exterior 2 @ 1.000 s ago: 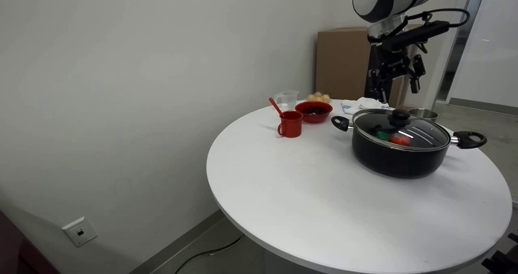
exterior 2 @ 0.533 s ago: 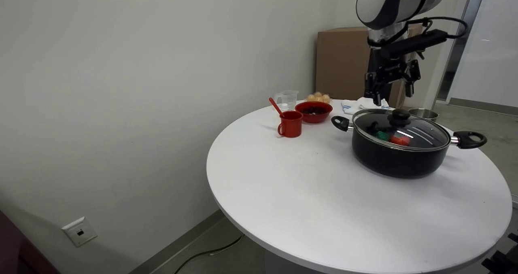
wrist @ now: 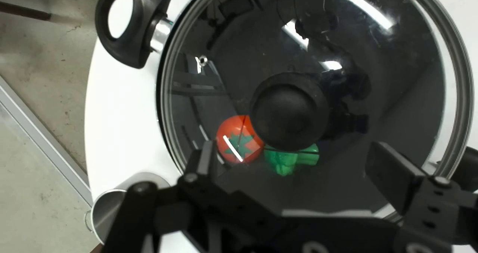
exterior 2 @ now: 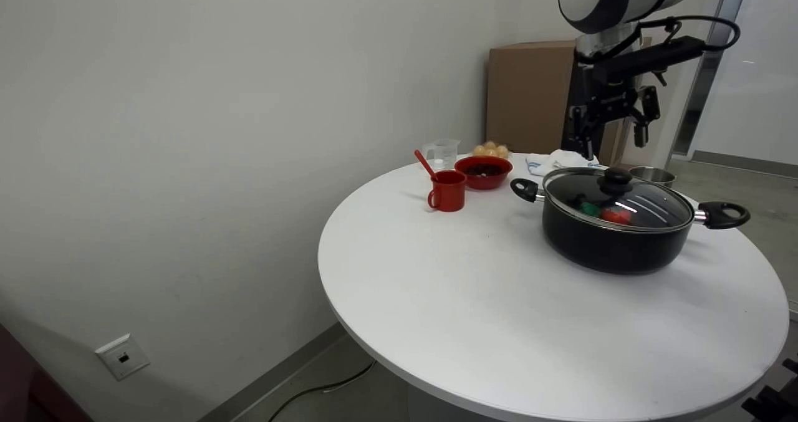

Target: Uncover the pot and place the tomato and broccoli toys inside then cover it up again

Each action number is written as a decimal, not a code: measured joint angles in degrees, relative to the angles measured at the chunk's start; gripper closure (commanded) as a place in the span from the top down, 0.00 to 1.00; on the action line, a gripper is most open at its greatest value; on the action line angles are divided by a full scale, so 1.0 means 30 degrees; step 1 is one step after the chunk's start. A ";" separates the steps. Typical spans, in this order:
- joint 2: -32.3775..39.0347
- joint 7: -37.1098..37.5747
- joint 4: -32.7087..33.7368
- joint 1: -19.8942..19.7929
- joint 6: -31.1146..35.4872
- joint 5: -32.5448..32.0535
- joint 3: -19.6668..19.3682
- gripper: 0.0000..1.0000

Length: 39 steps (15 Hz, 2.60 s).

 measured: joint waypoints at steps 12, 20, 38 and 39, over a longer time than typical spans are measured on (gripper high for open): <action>-0.0598 0.1039 -0.2210 -0.0548 0.1935 0.0305 -0.0440 0.63; -0.0690 0.1066 -0.2623 -0.0637 0.3622 0.0645 -0.0551 0.63; 0.0033 0.0776 -0.2723 -0.1167 0.4602 0.2947 -0.0432 0.32; 0.0008 0.0760 -0.2722 -0.1181 0.4607 0.2947 -0.0465 0.27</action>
